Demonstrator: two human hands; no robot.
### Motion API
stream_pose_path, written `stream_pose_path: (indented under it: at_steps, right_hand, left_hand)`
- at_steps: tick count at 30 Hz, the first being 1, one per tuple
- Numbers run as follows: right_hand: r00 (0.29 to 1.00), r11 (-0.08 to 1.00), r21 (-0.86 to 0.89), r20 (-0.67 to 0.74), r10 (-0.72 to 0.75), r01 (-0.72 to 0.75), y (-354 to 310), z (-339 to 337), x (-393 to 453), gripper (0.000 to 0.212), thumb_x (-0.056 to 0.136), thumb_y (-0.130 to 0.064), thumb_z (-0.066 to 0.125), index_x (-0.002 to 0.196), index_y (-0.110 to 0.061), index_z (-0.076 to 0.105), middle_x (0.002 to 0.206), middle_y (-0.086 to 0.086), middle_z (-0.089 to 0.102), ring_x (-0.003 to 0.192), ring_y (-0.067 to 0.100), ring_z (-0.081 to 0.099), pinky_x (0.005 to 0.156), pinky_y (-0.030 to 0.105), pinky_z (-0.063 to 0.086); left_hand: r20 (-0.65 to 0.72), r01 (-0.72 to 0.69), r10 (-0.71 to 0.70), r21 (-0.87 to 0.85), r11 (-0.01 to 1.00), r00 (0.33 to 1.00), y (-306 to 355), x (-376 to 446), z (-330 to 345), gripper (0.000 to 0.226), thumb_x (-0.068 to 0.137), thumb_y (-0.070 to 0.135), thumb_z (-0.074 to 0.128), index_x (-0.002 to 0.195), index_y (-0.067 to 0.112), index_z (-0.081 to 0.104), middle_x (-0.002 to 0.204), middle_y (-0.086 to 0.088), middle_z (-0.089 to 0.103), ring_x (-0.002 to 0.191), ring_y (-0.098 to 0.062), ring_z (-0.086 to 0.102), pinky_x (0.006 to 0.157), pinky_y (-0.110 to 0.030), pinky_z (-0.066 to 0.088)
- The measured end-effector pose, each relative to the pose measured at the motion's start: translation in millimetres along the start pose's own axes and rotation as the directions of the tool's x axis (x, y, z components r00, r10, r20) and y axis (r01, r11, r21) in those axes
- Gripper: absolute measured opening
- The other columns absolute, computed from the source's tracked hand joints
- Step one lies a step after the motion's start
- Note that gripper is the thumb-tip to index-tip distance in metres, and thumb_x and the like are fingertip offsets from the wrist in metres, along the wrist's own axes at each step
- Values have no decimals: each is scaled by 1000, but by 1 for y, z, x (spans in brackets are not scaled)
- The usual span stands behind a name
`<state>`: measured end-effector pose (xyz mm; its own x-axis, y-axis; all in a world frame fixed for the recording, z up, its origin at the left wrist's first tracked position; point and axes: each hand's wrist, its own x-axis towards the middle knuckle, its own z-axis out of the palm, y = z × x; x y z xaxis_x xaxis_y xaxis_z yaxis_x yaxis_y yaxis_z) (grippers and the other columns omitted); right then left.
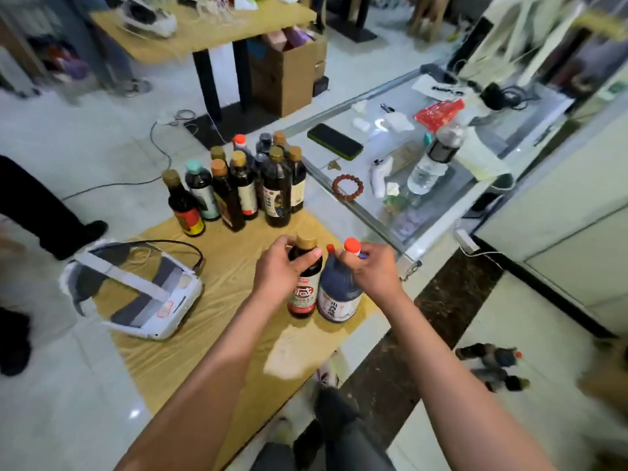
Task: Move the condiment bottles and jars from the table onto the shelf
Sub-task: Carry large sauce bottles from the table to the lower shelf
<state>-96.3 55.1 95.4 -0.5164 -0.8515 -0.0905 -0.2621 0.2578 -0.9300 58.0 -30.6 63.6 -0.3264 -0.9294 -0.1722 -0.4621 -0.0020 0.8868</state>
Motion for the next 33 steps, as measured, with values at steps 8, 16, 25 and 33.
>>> stream_pose_path:
  at_steps: [8,16,25,33]
  right_hand:
    - [944,997,77,-329,5,21,-13,-131,-97,44,87,-12,72,51,-20,49,44,-15,39,47,-1,29,49,18,26]
    - [745,999,24,-667,-19,47,-12,-293,-198,56,83,-25,78,49,-25,34,37,-13,28,42,3,20,40,18,17]
    - [457,993,2,-888,-53,120,4,-475,-340,52,79,-24,79,49,-19,37,46,-8,33,49,8,26,46,25,21]
    - [319,983,-90,-938,-139,161,24,-598,-433,44,78,-22,79,48,-8,50,46,-6,40,51,10,34,48,27,27]
  left_hand:
    - [224,-134,149,-82,988,963,104,-59,84,57,39,80,67,78,39,64,92,11,72,88,-12,68,84,-39,56]
    - [391,-281,358,-241,929,848,229,-169,197,42,46,69,80,74,39,72,82,16,74,83,-6,70,83,-38,58]
    - [478,-445,621,-437,782,622,347,-327,341,26,55,64,78,71,45,74,78,14,75,79,-8,72,78,-45,58]
    - [524,-435,690,-537,723,499,415,-435,447,48,54,70,76,85,33,77,82,14,75,82,-7,71,81,-44,58]
